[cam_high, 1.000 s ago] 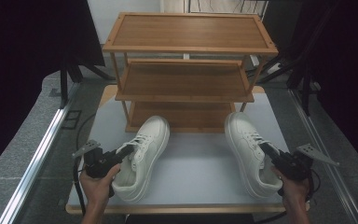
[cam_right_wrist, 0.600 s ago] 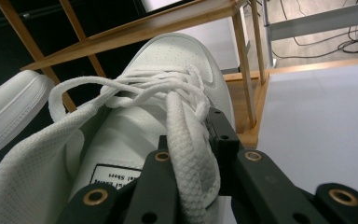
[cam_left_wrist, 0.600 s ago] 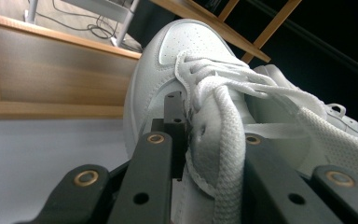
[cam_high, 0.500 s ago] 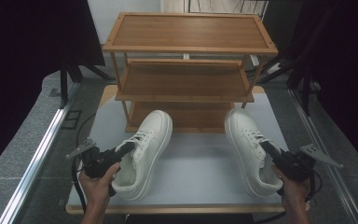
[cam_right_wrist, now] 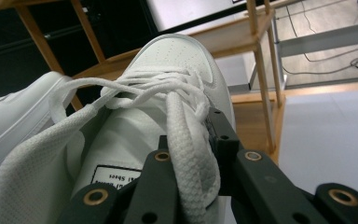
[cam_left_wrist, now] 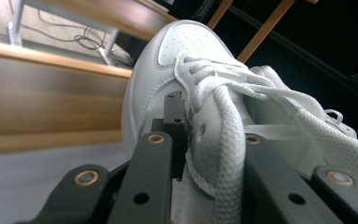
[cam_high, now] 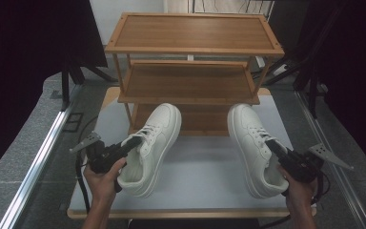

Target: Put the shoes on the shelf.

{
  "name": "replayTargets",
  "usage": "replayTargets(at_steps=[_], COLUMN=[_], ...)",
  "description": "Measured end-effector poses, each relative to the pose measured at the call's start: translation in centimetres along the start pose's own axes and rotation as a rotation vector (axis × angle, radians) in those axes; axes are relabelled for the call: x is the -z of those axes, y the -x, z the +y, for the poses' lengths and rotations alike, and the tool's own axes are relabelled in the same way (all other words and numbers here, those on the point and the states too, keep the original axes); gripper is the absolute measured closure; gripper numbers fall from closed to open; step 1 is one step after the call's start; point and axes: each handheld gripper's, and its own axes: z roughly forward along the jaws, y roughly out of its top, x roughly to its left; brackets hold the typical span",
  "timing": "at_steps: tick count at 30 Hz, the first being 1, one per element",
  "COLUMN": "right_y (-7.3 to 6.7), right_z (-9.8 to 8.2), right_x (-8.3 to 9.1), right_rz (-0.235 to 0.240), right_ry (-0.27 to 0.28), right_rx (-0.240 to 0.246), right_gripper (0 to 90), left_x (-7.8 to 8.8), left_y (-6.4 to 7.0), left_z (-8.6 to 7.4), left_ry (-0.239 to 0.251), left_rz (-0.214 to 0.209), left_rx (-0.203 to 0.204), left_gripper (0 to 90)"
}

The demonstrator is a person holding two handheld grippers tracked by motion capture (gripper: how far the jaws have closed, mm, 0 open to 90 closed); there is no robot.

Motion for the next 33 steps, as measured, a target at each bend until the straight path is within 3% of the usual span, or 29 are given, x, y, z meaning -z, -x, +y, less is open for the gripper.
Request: replayTargets(at_steps=[8,19,33], right_y=[-1.2,-2.4,-2.8], right_z=[2.2,5.6,8.8], right_x=[-0.8,-3.1,-6.4], right_rz=[0.037,0.042,0.022], right_ry=[0.020,0.027,-0.004], right_rx=[0.000,-0.004,-0.033], right_gripper=[83.4,83.3,83.3], left_x=[-1.5,-3.6,-7.7], left_y=[0.8,1.0,1.3], left_z=[2.4,6.0,8.7], left_ry=[0.018,0.045,-0.014], left_rz=[-0.016,-0.018,-0.020], left_rx=[-0.019,-0.014,-0.004], left_gripper=[81.3,81.1,81.1])
